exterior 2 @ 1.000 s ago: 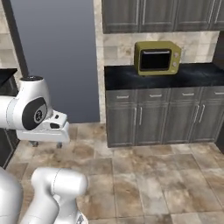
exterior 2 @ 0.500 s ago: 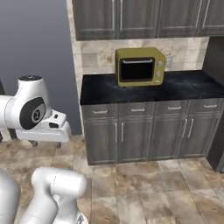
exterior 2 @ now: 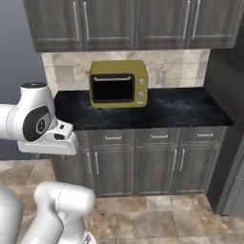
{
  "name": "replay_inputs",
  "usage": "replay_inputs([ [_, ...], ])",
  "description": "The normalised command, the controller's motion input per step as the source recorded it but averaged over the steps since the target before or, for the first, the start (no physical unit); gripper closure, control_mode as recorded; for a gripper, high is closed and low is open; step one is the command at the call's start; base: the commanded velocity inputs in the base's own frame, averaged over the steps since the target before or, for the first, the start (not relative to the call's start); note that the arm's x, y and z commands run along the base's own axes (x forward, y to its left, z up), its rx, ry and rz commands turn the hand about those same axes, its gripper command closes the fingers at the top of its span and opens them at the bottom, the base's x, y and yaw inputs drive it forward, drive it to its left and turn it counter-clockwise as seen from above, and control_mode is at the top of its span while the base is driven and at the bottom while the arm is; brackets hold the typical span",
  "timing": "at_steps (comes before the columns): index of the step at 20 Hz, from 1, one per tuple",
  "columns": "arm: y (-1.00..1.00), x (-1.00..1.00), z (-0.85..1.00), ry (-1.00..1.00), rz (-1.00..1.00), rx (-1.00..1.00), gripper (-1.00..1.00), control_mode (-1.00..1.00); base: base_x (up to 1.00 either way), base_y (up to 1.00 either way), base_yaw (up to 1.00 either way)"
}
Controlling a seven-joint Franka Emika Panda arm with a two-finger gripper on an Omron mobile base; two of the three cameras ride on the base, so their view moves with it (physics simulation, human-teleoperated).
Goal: Retrieve the butter from the fridge and place it on a plate on the dining table. Then retrieve the butter knife by the fridge and place it near the plate.
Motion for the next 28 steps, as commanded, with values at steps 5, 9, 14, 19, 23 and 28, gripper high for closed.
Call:
replay_inputs([
  [5,0.00,0.00,0.00,0.00,0.00,0.00,-1.00,1.00,1.00,-1.00,0.34],
  [9,0.00,0.00,0.00,0.00,0.00,0.00,-1.00,1.00,1.00,-1.00,0.36],
  [14,0.00,0.00,0.00,0.00,0.00,0.00,-1.00,1.00,0.24,-0.55,-0.11],
  [19,0.00,0.00,0.00,0.00,0.00,0.00,-1.00,1.00,0.22,-0.40,-0.40],
  [23,0.00,0.00,0.00,0.00,0.00,0.00,-1.00,1.00,0.62,-0.54,-0.30],
  [28,0.00,0.00,0.00,0.00,0.00,0.00,-1.00,1.00,0.71,-0.61,-0.09],
])
